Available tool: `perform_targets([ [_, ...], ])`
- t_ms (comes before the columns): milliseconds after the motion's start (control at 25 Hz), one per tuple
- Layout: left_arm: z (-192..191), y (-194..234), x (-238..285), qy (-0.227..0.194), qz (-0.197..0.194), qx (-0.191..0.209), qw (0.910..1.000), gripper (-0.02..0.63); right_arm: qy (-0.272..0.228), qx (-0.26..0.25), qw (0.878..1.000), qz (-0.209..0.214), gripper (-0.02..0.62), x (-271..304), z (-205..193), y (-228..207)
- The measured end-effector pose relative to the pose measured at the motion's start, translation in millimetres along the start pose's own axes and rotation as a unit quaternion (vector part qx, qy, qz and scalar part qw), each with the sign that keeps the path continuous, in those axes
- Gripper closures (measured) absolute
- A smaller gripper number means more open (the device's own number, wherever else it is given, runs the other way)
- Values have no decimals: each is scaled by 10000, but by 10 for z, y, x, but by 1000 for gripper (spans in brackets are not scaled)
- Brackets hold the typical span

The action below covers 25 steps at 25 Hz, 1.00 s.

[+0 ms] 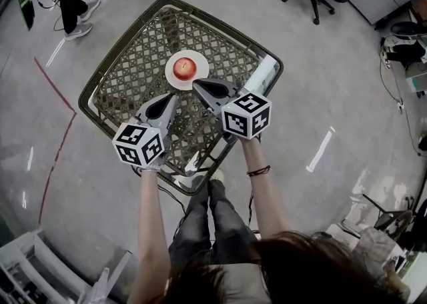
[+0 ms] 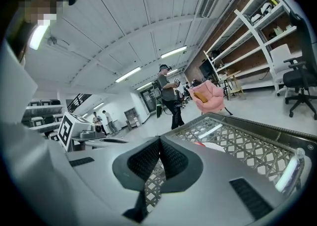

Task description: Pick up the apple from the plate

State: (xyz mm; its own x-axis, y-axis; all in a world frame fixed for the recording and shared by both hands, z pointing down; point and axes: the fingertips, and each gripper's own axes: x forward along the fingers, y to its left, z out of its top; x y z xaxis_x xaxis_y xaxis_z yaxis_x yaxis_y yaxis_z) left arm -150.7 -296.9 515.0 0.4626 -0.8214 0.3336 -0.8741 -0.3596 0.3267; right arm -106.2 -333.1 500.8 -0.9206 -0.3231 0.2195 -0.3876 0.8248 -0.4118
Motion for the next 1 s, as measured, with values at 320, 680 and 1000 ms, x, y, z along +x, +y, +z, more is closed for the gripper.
perform_targets([
  [320,-270,128,182,141,64,-19,9999,595,78,94,9999,5,586,104,-248,-183],
  [680,-419,294,372,162,143,65,9997,595,169,76,9998,-19,586,234,-434,-369],
  [1000,-500,434,532,178,284,216,9992,595,147,115,9998,-73,586,275,-553,-494],
])
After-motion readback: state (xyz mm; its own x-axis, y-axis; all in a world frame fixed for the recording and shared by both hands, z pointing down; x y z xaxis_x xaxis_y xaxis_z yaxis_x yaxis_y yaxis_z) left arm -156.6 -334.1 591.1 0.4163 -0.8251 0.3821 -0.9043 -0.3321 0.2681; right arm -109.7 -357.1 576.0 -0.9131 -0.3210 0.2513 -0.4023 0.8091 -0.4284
